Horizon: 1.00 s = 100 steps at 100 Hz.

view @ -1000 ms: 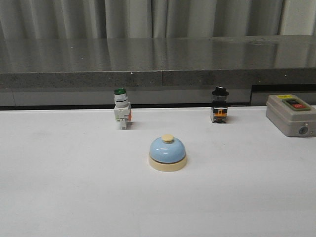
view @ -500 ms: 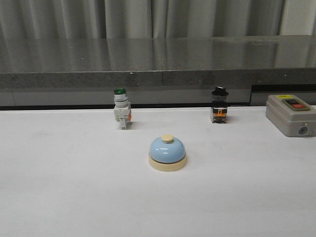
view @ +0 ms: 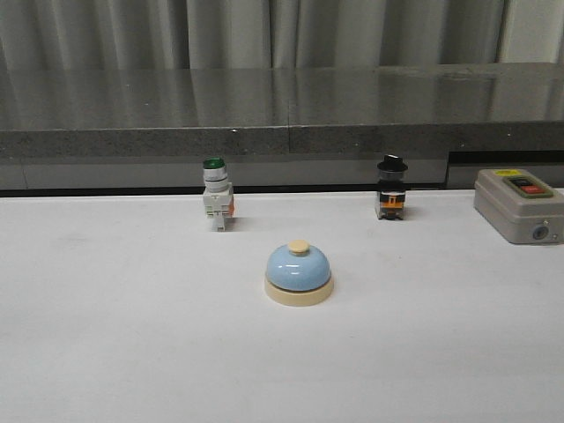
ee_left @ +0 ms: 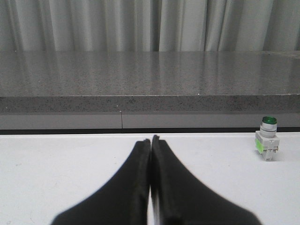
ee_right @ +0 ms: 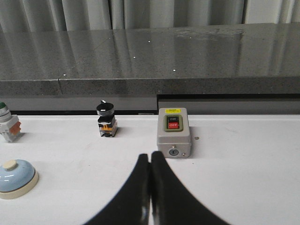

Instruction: Place and press bell with both arms

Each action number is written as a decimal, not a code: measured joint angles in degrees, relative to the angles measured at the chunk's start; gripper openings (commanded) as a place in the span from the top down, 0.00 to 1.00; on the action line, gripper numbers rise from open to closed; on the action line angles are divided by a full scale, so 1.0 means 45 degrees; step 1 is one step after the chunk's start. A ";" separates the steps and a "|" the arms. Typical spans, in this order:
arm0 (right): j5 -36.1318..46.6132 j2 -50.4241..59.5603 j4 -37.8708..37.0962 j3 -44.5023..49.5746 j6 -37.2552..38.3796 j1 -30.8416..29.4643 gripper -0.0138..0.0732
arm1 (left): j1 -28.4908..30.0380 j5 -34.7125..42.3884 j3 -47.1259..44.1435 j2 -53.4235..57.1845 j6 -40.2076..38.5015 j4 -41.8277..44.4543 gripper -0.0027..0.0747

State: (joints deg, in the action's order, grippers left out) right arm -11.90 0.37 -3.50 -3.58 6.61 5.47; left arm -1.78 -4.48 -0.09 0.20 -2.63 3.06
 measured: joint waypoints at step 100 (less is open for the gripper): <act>0.1937 0.0048 0.0271 0.1133 0.0000 0.0000 0.91 | 0.0000 0.0000 0.0000 0.0000 0.0000 0.0000 0.99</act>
State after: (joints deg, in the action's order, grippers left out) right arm -3.19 0.59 -2.28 1.52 6.61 5.47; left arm -1.78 -4.48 -0.09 0.20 -2.63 3.06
